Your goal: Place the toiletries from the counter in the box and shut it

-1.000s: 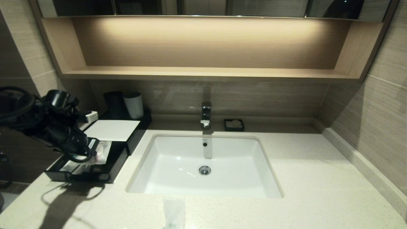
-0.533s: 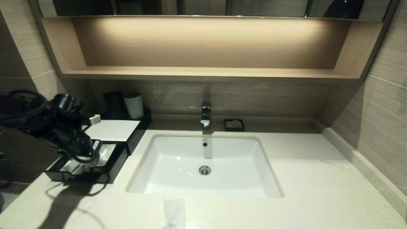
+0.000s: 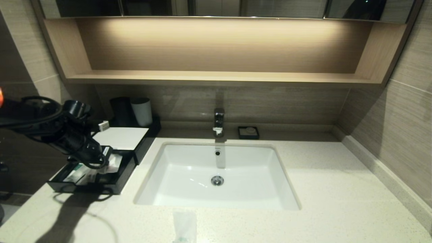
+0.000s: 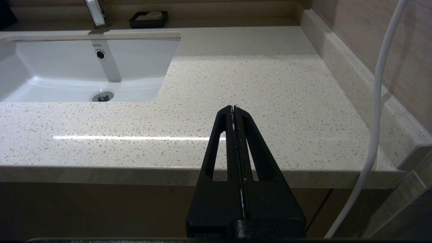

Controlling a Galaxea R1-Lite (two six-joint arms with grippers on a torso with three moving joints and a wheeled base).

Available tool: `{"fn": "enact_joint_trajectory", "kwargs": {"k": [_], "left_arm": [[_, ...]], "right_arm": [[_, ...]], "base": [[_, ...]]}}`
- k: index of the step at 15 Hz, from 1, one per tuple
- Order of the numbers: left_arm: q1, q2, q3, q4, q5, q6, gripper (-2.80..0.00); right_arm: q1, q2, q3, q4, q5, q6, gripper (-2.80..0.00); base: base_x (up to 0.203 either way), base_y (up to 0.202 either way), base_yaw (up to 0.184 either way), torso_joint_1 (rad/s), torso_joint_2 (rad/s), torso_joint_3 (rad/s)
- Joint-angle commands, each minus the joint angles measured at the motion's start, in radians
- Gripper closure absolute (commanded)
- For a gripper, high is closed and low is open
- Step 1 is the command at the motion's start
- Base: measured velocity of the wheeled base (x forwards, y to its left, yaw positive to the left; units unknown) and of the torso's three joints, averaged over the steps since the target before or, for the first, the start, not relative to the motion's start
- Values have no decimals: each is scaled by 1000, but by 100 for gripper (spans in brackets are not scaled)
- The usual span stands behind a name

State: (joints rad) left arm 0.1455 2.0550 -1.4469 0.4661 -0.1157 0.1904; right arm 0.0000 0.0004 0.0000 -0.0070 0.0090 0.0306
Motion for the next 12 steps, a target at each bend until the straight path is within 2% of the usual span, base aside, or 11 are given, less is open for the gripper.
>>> {"fn": "enact_joint_trajectory", "kwargs": {"k": [1,12], "left_arm": [[0,19,-8,9,-2,1,0],[-3,106,-135,13,-3,-12,0]], "right_arm": [[0,1,0,-1,0,0,0],[0,1,0,1,0,0,0]], "base": [[0,0,0,0,0,0],[0,0,0,0,0,0]]}}
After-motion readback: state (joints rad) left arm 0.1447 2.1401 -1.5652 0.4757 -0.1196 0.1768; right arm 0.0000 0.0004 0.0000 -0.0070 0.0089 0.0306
